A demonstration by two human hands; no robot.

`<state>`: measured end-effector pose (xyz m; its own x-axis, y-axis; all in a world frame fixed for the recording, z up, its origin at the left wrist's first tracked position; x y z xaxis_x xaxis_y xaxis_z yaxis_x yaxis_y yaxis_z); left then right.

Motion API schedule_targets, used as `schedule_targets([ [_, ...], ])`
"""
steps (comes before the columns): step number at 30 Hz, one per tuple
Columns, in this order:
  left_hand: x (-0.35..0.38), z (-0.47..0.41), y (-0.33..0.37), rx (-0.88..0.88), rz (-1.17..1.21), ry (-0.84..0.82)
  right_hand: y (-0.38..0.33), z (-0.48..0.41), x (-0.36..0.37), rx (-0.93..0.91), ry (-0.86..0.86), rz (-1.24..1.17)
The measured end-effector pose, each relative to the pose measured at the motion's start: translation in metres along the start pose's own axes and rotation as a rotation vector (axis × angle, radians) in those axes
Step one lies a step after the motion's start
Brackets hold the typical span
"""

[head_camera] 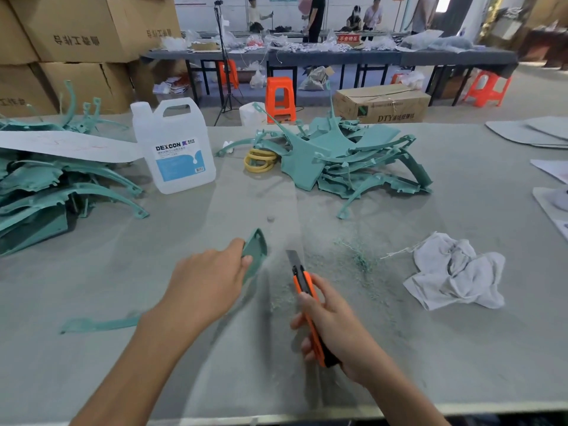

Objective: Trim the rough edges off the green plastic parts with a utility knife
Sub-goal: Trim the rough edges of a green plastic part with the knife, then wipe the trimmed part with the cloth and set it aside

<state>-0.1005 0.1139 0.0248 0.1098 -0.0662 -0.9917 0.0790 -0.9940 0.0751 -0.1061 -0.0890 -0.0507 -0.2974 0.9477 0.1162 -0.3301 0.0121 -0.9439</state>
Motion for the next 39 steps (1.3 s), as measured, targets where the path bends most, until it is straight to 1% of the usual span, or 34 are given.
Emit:
schedule_targets([
  [2,0.010,-0.009,-0.001,-0.014,0.013,-0.038,0.000,-0.005,0.009,0.016,0.009,0.049],
  [6,0.011,-0.027,-0.011,-0.056,0.086,-0.102,-0.004,-0.025,0.027,0.055,0.027,0.050],
  [11,0.007,-0.043,-0.013,-0.064,0.156,-0.178,-0.002,-0.045,0.055,0.077,-0.014,0.129],
  [14,0.007,-0.046,-0.012,-0.062,0.177,-0.186,-0.005,-0.043,0.062,0.013,0.003,0.170],
  [17,0.006,-0.046,-0.008,-0.059,0.177,-0.185,-0.020,-0.036,0.062,-0.083,0.014,0.148],
  [20,0.006,-0.045,-0.009,-0.054,0.183,-0.194,-0.050,-0.026,0.060,-0.205,-0.078,0.053],
  [22,0.005,-0.045,-0.009,-0.042,0.187,-0.202,-0.068,-0.021,0.057,-0.267,-0.188,-0.065],
  [23,0.004,-0.046,-0.009,-0.038,0.180,-0.201,-0.073,-0.021,0.055,-0.278,-0.208,-0.130],
  [24,0.004,-0.045,-0.009,-0.041,0.172,-0.200,-0.074,-0.022,0.052,-0.270,-0.189,-0.181],
  [25,0.004,-0.045,-0.009,-0.049,0.163,-0.200,-0.070,-0.024,0.049,-0.241,-0.135,-0.206],
  [27,0.003,-0.046,-0.009,-0.067,0.165,-0.201,-0.051,-0.031,0.047,-0.141,-0.007,-0.172],
  [28,0.002,-0.047,-0.009,-0.072,0.173,-0.202,-0.039,-0.035,0.048,-0.090,0.029,-0.138],
  [31,0.000,-0.048,-0.008,-0.082,0.192,-0.193,-0.011,-0.043,0.057,0.010,0.038,-0.059],
  [33,-0.002,-0.048,-0.006,-0.084,0.201,-0.187,-0.004,-0.044,0.064,0.038,0.023,-0.050],
  [36,-0.002,-0.045,-0.004,-0.098,0.220,-0.183,-0.017,-0.042,0.071,-0.013,0.014,-0.057],
  [38,-0.001,-0.044,-0.008,-0.110,0.234,-0.178,-0.042,-0.038,0.074,-0.105,0.006,-0.037],
  [39,-0.001,-0.042,-0.010,-0.109,0.240,-0.186,-0.056,-0.036,0.075,-0.157,-0.024,-0.026],
])
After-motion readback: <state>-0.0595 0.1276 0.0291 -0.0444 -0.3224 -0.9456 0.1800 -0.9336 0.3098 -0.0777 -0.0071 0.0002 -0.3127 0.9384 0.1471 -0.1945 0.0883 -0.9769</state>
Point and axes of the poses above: each hand's wrist, its own z-axis away from the middle knuckle, its own x-axis out of the palm, y = z × x, the point moved 2 cm from there along -z, towards the middle knuckle, and after that the axes turned 2 degrees about y, right-handed, at the moved point
